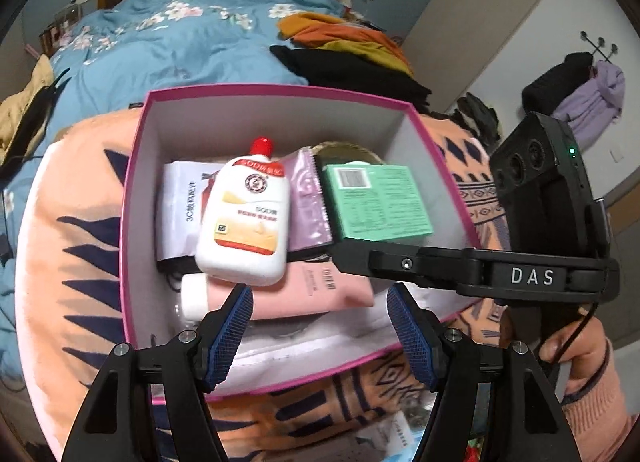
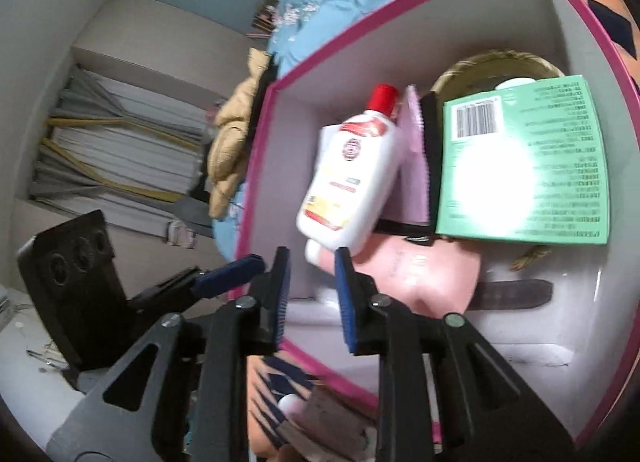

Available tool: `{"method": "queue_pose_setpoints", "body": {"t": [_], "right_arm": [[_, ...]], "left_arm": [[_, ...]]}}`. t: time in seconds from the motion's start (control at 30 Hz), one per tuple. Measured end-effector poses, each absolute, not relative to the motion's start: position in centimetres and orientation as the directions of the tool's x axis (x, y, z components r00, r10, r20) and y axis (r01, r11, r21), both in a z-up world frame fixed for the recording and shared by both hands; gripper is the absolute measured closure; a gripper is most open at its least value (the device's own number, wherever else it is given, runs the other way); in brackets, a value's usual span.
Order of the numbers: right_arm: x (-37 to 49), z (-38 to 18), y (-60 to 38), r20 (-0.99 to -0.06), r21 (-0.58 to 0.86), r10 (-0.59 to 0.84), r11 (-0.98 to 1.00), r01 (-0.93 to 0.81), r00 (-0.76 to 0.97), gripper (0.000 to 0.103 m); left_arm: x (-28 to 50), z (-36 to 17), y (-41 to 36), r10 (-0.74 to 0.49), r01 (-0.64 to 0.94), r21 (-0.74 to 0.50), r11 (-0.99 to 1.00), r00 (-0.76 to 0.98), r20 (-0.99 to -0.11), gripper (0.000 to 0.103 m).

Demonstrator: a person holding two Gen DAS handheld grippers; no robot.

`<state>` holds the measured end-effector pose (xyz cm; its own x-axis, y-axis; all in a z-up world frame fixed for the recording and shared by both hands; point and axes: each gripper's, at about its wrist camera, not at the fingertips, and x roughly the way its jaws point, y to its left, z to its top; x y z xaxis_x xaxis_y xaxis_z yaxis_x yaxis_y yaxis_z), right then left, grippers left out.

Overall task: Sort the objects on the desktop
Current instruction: 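Lower the lotion bottle into the magenta box with the left tool, then open the left tool and pull it up out of the box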

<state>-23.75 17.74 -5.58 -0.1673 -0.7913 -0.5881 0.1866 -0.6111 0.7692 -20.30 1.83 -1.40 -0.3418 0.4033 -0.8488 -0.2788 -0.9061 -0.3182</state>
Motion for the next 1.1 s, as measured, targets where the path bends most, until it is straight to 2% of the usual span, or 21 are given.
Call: {"method": "queue_pose_setpoints", "body": {"t": [0.17,0.23,0.37,0.53,0.63,0.7,0.8,0.97,1.07,1.1], "right_arm": [[-24.9,-6.4,16.8,-0.657,0.717,-0.737,-0.676,0.171,-0.158,0.073],[-25.5,-6.9,16.5,-0.670,0.711,-0.727,-0.687,0.150,-0.149,0.065],[-26.9,-8.3,15.6,-0.694,0.703,-0.711,-0.703,0.105,-0.115,0.063],[-28.2,-9.4,14.5,-0.667,0.737,-0.739,-0.673,0.061,-0.090,0.060],[-28.7,-9.2,13.8,-0.609,0.787,-0.789,-0.614,0.064,-0.080,0.060],[-28.8,-8.8,13.4,-0.560,0.821,-0.824,-0.566,0.079,-0.079,0.056],[-28.5,-8.4,13.6,-0.589,0.797,-0.804,-0.595,0.108,-0.082,0.054],[-26.9,-7.0,15.6,-0.573,0.797,-0.813,-0.582,0.164,-0.101,0.053],[-24.9,-5.0,17.2,-0.549,0.797,-0.827,-0.562,0.223,-0.123,0.048],[-24.3,-4.4,17.7,-0.543,0.794,-0.830,-0.558,0.241,-0.130,0.045]], "left_arm": [[-20.8,-2.2,1.7,0.374,-0.256,-0.297,-0.920,-0.353,-0.858,0.033],[-21.1,-2.7,1.3,0.375,-0.240,-0.305,-0.921,-0.343,-0.861,0.033],[-21.4,-3.8,1.0,0.359,-0.224,-0.297,-0.928,-0.326,-0.875,0.033],[-21.7,-4.6,0.5,0.357,-0.204,-0.304,-0.930,-0.321,-0.877,0.033],[-22.0,-4.4,0.2,0.362,-0.196,-0.311,-0.930,-0.334,-0.870,0.033],[-22.1,-4.4,-0.1,0.353,-0.181,-0.308,-0.934,-0.341,-0.871,0.033],[-22.1,-4.4,-0.6,0.359,-0.164,-0.321,-0.933,-0.347,-0.866,0.033],[-20.6,-4.0,-0.7,0.373,-0.164,-0.335,-0.928,-0.374,-0.849,0.033],[-19.1,-3.0,-0.1,0.383,-0.182,-0.337,-0.924,-0.403,-0.831,0.033],[-18.6,-2.6,0.0,0.390,-0.188,-0.342,-0.921,-0.409,-0.825,0.030]]}}
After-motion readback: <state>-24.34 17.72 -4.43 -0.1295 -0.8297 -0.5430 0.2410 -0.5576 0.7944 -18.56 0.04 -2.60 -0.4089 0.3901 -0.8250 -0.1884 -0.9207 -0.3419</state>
